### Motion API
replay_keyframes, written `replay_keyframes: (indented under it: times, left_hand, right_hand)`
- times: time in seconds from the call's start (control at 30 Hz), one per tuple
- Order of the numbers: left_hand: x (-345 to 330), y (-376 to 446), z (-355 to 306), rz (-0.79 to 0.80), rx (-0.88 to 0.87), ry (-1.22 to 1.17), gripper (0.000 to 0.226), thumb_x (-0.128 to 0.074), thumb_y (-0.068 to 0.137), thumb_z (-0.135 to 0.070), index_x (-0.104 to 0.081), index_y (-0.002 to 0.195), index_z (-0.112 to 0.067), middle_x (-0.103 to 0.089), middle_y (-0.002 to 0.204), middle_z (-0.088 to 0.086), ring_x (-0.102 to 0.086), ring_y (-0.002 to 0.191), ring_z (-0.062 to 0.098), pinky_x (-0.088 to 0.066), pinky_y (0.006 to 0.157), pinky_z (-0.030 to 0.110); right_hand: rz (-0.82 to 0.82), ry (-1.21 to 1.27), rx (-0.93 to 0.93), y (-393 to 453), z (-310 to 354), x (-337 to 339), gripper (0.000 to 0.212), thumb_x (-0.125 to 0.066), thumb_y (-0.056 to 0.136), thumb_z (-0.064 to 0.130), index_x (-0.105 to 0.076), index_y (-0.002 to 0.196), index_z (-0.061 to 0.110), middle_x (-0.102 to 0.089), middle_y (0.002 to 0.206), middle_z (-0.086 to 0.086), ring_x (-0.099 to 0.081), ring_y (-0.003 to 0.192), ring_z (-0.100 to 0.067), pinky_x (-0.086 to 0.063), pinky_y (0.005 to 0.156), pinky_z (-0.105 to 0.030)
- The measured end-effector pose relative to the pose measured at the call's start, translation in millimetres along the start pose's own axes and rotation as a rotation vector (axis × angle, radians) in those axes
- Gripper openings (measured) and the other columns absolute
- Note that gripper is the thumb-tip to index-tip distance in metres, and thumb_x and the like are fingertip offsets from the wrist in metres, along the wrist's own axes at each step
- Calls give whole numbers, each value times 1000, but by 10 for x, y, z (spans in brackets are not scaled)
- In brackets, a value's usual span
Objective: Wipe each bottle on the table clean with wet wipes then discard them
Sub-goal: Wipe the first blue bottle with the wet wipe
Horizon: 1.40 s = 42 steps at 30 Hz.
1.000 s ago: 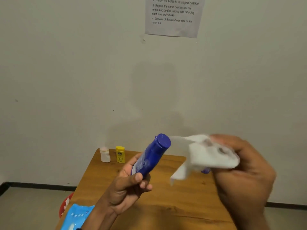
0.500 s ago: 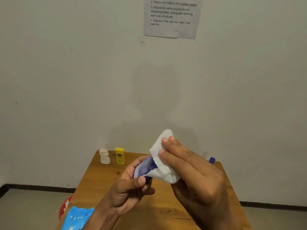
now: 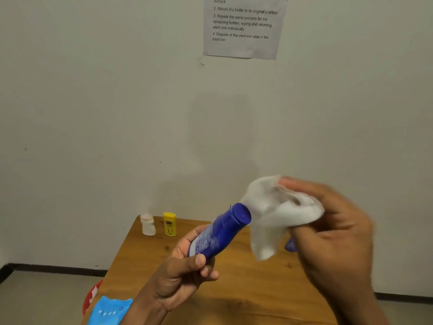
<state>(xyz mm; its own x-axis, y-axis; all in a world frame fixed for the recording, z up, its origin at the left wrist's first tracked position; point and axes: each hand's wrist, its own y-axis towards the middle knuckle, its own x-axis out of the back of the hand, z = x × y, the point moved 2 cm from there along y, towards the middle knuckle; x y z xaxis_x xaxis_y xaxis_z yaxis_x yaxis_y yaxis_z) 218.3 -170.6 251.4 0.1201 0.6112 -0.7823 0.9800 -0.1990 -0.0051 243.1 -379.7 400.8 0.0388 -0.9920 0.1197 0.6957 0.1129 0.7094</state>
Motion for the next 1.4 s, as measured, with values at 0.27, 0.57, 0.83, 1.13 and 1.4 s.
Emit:
replay_keyframes:
  times: [0.27, 0.57, 0.83, 1.13, 1.4]
  left_hand:
    - [-1, 27, -3, -42, -35, -51, 91, -98, 45, 4, -60, 127, -6, -66, 92, 22, -57, 49, 20, -58, 50, 38]
    - [41, 37, 3, -80, -40, -72, 94, -97, 45, 5, -59, 130, -10, -66, 95, 22, -59, 51, 21, -61, 53, 39]
    - [204, 82, 0, -373, -109, 82, 55, -90, 64, -3, -72, 114, -18, -74, 94, 18, -67, 64, 23, -63, 64, 40]
    - [66, 92, 5, -565, -328, 656, 63, -95, 56, -34, -66, 111, -42, -70, 103, -13, -71, 103, 16, -63, 69, 33]
    - [-64, 109, 87, -558, -312, 505, 64, -88, 56, -27, -66, 116, -24, -76, 103, -1, -75, 94, 18, -62, 66, 36]
  right_hand:
    - [270, -557, 396, -348, -52, -248, 50, -87, 63, -8, -72, 110, -2, -70, 119, -13, -67, 113, -19, -57, 89, -30]
    - [78, -325, 332, -143, -24, -131, 26, -76, 78, 2, -74, 103, 0, -72, 113, -8, -68, 107, -16, -55, 89, -24]
    - [135, -372, 286, -269, -256, -244, 44, -75, 62, -21, -75, 100, 0, -72, 107, -8, -67, 103, -14, -55, 86, -18]
    - [246, -612, 366, -143, -475, -356, 24, -60, 90, 8, -73, 107, -3, -70, 117, -15, -67, 110, -25, -57, 90, -29]
    - [494, -754, 329, -745, -808, -721, 45, -70, 84, 7, -63, 128, 1, -59, 137, -14, -51, 132, -28, -52, 98, -42]
